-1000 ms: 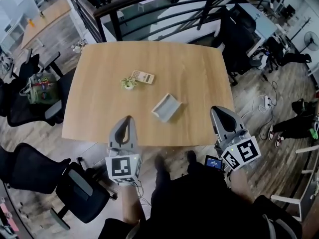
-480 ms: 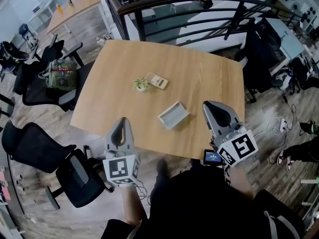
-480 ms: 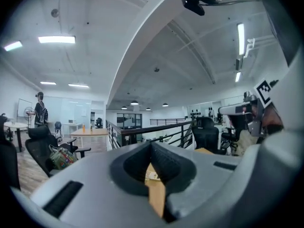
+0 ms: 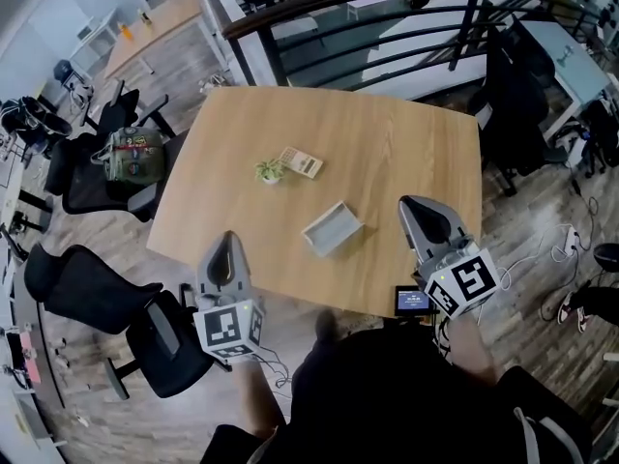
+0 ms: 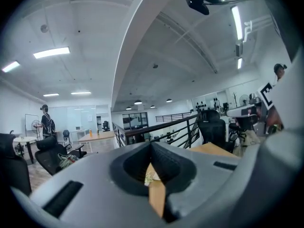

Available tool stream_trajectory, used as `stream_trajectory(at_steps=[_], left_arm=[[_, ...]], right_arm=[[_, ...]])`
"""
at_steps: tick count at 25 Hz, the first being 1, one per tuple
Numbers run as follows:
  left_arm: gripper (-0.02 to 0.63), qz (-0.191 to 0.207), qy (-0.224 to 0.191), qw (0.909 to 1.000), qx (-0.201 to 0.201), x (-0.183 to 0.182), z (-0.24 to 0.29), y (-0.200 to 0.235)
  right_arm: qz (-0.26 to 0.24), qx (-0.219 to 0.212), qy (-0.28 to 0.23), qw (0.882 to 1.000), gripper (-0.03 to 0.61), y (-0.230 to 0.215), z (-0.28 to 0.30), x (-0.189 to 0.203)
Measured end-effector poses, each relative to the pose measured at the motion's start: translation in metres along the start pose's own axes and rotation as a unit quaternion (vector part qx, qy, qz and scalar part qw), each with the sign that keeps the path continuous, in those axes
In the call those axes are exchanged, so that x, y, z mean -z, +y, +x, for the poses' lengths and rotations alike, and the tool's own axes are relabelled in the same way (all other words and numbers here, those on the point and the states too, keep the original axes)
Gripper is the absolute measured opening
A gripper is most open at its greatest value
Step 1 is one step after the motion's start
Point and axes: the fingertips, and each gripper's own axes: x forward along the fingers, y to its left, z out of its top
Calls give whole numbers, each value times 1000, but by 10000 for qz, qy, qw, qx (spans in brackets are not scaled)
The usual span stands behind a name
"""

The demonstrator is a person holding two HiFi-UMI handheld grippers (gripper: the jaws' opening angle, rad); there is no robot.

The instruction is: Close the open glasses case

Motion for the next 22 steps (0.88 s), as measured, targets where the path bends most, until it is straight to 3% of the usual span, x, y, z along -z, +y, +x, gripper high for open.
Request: stream_trajectory(at_steps=[5,12,18,22], left_arm=[[0,23,4,10000,-58,-1,-7,-3],[0,-28,7,9995,-330,3,-30,11],[0,-164,58,9982,-582,12,-52,24],[0,-257,123,9965,-791,20,-70,32]], right_arm=[[-20,-144,28,9999,14,3,5,6],[-411,-839,439,9947,14,36,32,45],[-1066,-1669,1347,9709,15,61,70,126],[-1306,-1935,1849,9546,15,72,91,175]])
